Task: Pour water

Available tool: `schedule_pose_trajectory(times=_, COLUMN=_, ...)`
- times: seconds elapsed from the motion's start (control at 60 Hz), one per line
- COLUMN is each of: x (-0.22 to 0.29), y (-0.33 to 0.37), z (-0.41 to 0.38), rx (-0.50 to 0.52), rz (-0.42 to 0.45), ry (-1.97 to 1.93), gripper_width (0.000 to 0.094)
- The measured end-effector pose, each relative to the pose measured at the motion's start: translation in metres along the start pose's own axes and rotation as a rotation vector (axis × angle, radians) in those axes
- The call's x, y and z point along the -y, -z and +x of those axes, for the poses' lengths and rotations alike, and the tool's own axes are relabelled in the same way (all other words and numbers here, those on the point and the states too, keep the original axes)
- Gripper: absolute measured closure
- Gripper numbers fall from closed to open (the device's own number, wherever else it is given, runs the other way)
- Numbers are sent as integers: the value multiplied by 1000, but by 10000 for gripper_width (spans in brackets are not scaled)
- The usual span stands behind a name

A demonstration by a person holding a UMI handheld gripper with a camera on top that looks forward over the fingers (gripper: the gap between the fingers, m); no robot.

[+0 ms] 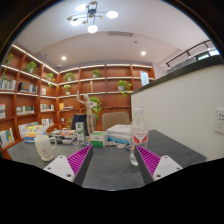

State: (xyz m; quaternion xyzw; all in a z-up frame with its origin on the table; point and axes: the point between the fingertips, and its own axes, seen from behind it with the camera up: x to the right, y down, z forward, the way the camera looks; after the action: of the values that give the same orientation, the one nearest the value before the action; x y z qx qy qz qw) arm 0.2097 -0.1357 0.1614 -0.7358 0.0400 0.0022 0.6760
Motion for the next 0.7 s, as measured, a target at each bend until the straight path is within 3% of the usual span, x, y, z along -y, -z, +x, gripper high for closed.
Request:
schedule_pose_trajectory(times=0.117, x=-17, y=-17, z=61, rx=-68, rz=3, ry=19, gripper_width=58)
schedule_pose_trajectory(times=0.383, x=-38, y=-102, z=103, rx=-65, rz=-16, ry=53, gripper_width=99)
schedule_pose_trajectory(times=0.533, x=-36, y=-136, z=110, rx=-60, rz=5, ry=44, gripper_width=300)
schedule_pose_trajectory(times=0.583, x=-34, y=-144, z=113, rx=-59, rz=15, ry=60, gripper_width=407)
schedule_pose_trajectory(times=0.7, x=-32, y=-153, z=129, rx=-94, rz=18, ry=64, gripper_width=542)
